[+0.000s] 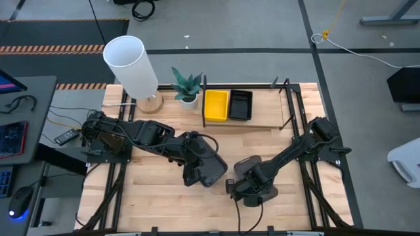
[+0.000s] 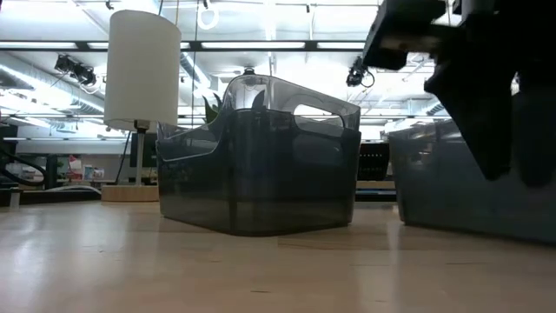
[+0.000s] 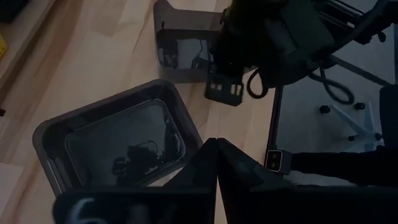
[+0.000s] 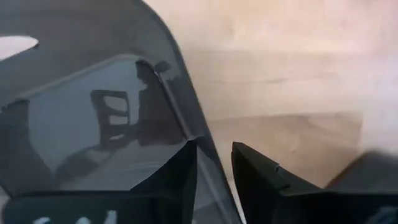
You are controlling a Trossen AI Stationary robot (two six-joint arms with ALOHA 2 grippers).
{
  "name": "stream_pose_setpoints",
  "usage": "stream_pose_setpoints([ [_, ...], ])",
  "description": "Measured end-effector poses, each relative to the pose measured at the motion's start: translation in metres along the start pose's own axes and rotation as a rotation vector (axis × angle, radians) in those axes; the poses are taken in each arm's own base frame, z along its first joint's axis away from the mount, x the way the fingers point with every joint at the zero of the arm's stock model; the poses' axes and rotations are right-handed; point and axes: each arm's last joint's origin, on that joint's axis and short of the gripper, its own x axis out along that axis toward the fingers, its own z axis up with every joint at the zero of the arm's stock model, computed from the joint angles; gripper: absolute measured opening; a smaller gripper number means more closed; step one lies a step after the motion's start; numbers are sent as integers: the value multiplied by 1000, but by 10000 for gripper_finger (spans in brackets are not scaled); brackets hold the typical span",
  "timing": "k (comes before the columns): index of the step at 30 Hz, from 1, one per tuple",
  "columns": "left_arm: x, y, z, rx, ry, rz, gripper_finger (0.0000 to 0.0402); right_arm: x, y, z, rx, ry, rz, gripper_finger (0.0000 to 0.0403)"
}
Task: Stack baskets on shelf by color
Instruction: Stack the right transparent black bin into the left black bin
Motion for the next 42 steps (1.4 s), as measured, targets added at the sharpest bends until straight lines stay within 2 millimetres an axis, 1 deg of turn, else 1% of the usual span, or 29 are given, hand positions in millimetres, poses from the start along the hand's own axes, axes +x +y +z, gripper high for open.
stream_pose_setpoints([
  [3,0,0,-1,-13,6,4,11,0,0,-3,68,23,17,71],
  [7,0,1,-1,-11,7,5,12,-6,2,-5,98,20,24,13],
  [9,0,1,-2,-2,17,12,15,-12,3,-5,145,10,30,10],
  [12,-2,-2,-5,51,20,5,17,-21,5,-6,267,5,42,15],
  [15,-9,-6,-8,108,12,-9,12,-36,8,-6,391,-52,55,7],
  [18,-16,-9,-14,139,11,17,8,-54,7,-8,587,-140,56,7],
  [21,-24,-4,-18,165,10,68,9,-74,1,-13,864,-214,9,7],
  [24,-35,0,-19,189,-22,117,17,-94,-8,-25,1200,-253,-54,6],
  [27,-47,4,-19,237,-76,164,23,-110,-22,-42,1531,-300,-86,5],
  [29,-58,8,-19,258,-114,184,22,-120,-32,-53,1701,-345,-104,5],
  [32,-76,13,-20,258,-169,200,16,-135,-45,-68,1888,-417,-179,6],
  [37,-95,19,-22,241,-223,201,10,-155,-66,-89,2146,-581,-438,6],
  [38,-97,19,-22,237,-229,196,10,-156,-68,-93,2185,-601,-503,6],
  [40,-100,20,-22,221,-241,189,11,-157,-69,-103,2241,-585,-643,6],
  [42,-102,19,-23,221,-242,184,16,-154,-69,-112,2291,-557,-731,6],
])
